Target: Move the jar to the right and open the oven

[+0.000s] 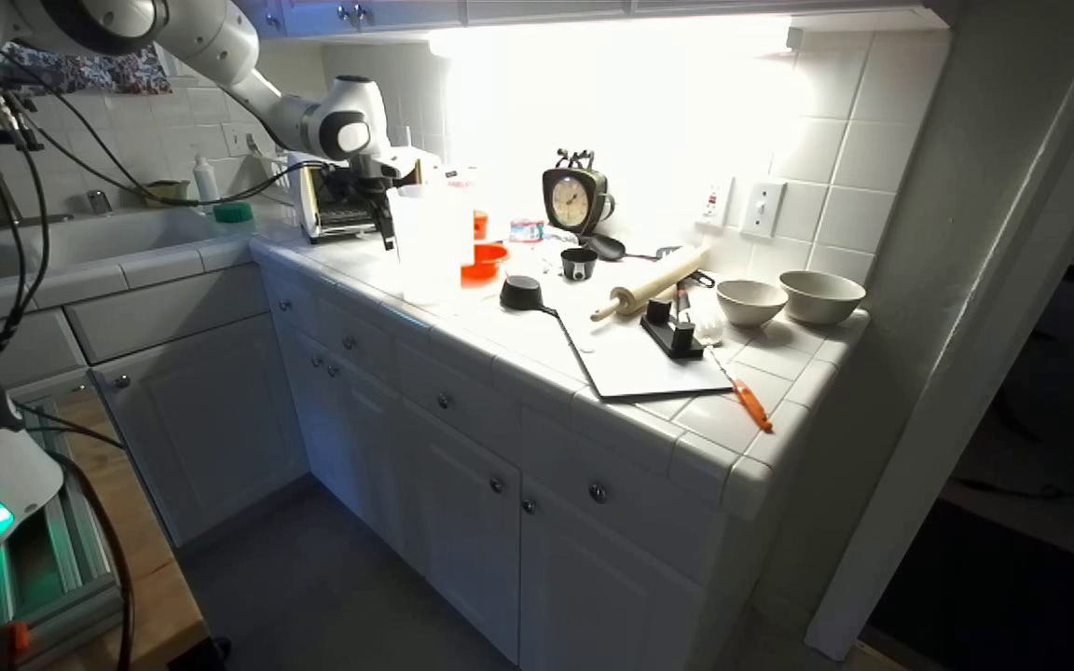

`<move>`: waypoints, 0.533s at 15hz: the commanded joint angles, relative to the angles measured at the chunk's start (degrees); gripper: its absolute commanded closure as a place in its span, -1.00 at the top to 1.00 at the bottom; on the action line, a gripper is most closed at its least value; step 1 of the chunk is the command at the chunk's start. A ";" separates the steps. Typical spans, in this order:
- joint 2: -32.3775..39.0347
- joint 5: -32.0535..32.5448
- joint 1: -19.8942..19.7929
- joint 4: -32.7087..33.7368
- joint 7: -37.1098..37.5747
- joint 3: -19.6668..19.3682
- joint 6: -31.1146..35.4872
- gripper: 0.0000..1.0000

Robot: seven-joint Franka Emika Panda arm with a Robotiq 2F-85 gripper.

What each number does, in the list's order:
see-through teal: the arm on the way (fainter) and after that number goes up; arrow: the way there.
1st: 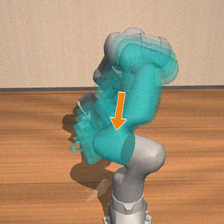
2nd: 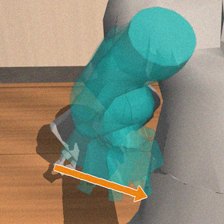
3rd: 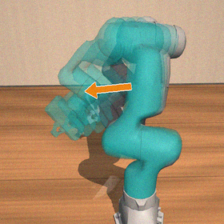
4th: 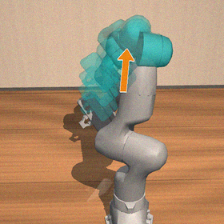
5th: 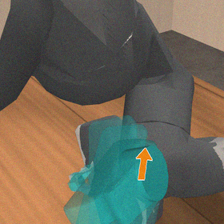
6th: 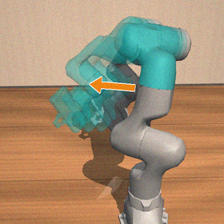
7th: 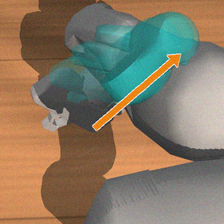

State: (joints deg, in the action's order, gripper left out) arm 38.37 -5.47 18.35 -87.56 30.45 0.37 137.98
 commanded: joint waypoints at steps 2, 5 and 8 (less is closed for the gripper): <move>-0.03 0.74 0.51 -1.02 1.21 -0.07 1.14 0.11; 0.00 0.80 0.50 -1.50 1.25 -0.29 1.12 0.10; 0.13 0.77 0.53 -1.46 1.29 -0.32 1.09 0.10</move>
State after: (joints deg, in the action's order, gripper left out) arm 38.60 -5.42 18.36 -88.58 30.45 -0.14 138.01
